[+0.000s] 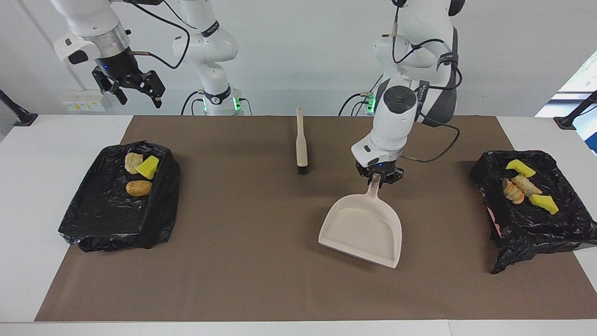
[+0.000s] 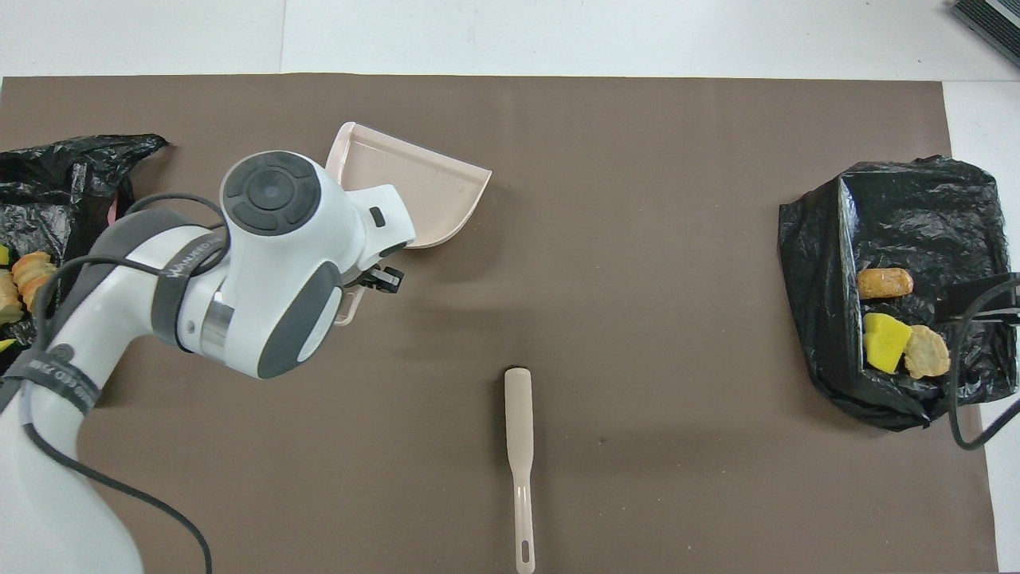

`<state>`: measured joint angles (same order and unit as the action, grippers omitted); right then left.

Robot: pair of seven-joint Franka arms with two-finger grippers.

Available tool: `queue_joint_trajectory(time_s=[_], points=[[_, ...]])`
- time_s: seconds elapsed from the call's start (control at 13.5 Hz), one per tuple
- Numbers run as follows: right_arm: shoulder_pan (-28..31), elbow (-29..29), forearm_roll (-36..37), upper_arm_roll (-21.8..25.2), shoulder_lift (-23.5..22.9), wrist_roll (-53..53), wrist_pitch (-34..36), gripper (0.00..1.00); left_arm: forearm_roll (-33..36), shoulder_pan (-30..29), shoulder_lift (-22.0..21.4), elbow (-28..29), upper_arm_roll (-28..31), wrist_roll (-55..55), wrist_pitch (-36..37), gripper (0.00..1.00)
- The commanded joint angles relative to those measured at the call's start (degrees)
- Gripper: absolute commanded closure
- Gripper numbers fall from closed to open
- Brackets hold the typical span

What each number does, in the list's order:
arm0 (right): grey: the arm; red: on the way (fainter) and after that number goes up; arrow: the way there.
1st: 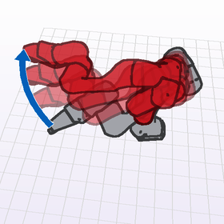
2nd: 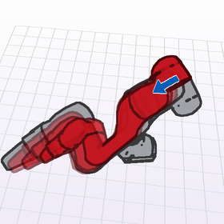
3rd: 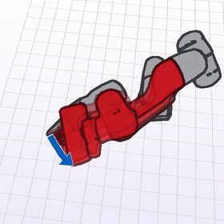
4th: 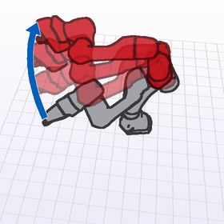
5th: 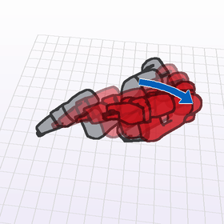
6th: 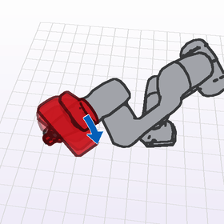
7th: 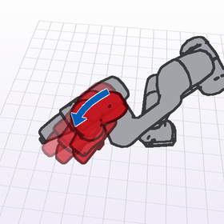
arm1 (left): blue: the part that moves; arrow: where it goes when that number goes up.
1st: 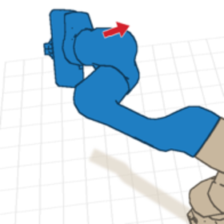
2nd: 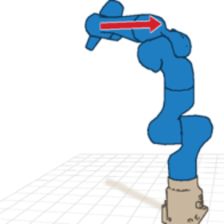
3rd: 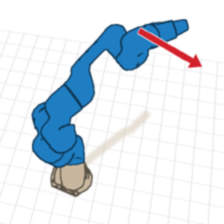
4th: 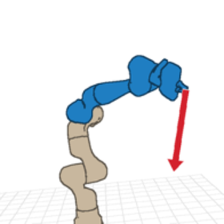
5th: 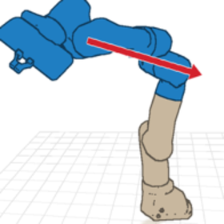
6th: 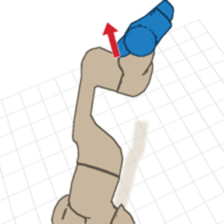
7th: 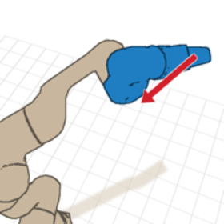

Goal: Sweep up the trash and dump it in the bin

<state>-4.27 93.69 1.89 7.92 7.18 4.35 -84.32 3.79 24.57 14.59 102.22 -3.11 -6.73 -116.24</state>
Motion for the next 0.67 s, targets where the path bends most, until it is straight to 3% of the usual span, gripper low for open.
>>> queue_joint_trajectory(time_s=[0.0,0.44,0.59], points=[[0.14,0.00,-0.13,-0.10,0.55,-1.19,-0.06,0.00,-3.08,3.64,2.36,-4.11,1.36,-6.52,-0.56,1.00],[0.14,-0.09,-0.21,-0.10,0.55,-1.19,-0.06,0.00,-4.67,8.56,10.35,-14.92,1.44,-17.78,1.98,1.00],[0.14,0.00,-0.13,-0.10,0.55,-1.19,-0.06,0.00,-4.06,11.01,17.18,-22.98,1.71,-22.08,5.13,1.00]])
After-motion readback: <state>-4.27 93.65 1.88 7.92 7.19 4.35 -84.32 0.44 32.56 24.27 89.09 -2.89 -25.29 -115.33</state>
